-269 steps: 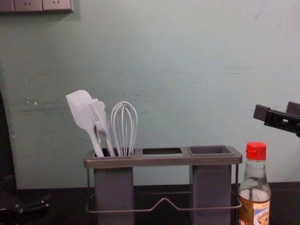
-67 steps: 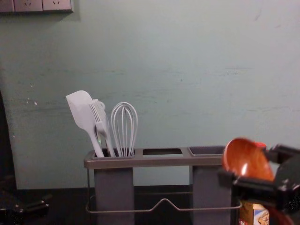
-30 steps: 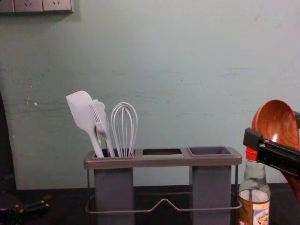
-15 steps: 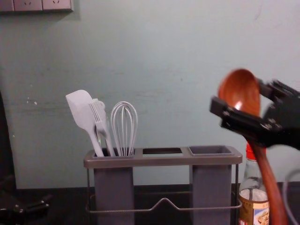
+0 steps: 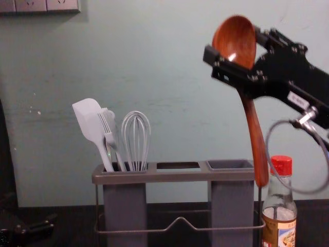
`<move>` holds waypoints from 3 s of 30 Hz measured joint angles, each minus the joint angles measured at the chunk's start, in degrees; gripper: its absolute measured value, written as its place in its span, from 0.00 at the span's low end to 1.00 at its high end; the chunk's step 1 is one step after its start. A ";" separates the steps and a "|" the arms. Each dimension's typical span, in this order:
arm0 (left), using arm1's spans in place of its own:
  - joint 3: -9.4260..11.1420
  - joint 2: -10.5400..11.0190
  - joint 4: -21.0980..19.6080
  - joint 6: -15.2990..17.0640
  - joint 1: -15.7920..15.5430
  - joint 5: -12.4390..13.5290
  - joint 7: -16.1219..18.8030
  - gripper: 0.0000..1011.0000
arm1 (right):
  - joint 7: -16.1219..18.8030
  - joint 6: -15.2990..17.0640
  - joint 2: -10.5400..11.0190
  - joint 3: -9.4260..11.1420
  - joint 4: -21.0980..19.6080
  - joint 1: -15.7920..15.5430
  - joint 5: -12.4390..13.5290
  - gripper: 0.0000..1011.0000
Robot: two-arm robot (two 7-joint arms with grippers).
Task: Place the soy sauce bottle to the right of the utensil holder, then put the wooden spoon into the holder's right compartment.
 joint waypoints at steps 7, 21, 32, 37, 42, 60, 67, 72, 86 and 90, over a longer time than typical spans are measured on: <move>0.00 0.00 0.00 0.00 0.00 0.00 0.00 0.99 | 0.13 -2.96 -2.13 -0.35 5.87 5.03 -0.40 0.83; 0.00 0.00 0.00 0.00 0.00 0.00 0.00 0.99 | -0.75 -10.06 -7.47 -0.33 20.09 13.35 -2.32 0.83; 0.00 0.00 0.00 0.00 0.00 0.00 0.00 0.99 | -1.83 -12.59 -9.13 0.68 24.32 12.74 -4.69 0.83; 0.00 0.00 0.00 0.00 0.00 0.00 0.00 0.99 | -1.82 -14.16 -9.33 1.16 26.48 12.02 -4.99 0.83; 0.00 0.00 0.00 0.00 0.00 0.00 0.00 0.99 | -1.45 -16.07 -9.59 1.64 28.69 11.53 -4.78 0.83; 0.00 0.00 0.00 0.00 0.00 0.00 0.00 0.99 | 0.62 -19.90 -10.75 3.96 33.46 10.25 -3.28 0.85; 0.00 0.00 0.00 0.00 0.00 0.00 0.00 0.99 | 1.34 -19.91 -11.32 5.00 32.08 9.69 -1.77 0.99; 0.00 0.00 0.00 0.00 0.00 0.00 0.00 0.99 | 1.75 -19.69 -11.51 5.63 29.48 9.26 -0.72 0.99; 0.00 0.00 0.00 0.00 0.00 0.00 0.00 0.99 | 0.03 -22.45 -11.48 11.56 21.14 6.74 1.97 0.99; 0.00 0.00 0.00 0.00 0.00 0.00 0.00 0.99 | -1.78 -23.57 -11.56 14.38 21.03 6.29 0.97 0.99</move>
